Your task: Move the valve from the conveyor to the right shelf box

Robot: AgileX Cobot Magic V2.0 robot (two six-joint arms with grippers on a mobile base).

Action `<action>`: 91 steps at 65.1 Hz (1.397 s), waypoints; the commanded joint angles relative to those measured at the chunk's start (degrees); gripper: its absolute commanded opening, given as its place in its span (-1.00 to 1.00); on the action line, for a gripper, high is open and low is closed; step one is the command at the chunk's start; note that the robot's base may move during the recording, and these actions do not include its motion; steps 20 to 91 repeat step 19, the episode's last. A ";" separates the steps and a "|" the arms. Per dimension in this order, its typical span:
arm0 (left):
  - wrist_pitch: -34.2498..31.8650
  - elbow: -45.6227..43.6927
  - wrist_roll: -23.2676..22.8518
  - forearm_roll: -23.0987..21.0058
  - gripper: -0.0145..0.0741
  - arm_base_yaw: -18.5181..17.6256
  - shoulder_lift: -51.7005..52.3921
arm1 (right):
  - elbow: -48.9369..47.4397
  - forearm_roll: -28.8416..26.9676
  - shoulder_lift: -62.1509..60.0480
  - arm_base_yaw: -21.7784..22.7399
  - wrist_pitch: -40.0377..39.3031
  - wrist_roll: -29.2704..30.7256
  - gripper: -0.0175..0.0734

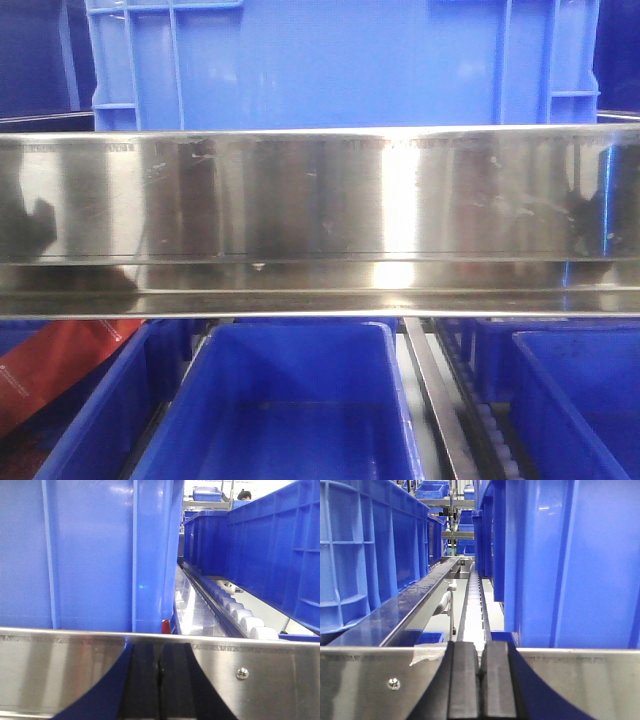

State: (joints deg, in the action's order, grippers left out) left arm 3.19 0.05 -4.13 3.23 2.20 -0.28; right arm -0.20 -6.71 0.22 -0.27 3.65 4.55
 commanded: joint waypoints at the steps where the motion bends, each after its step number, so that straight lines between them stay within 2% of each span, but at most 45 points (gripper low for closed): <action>1: -1.08 -0.05 -0.18 -0.32 -0.92 0.10 0.28 | 0.20 -0.14 -0.22 0.29 -1.55 -0.10 -0.96; 91: -1.08 -0.05 -0.18 -0.32 -0.92 0.10 0.28 | 0.20 -0.14 -0.22 0.29 -1.55 -0.10 -0.96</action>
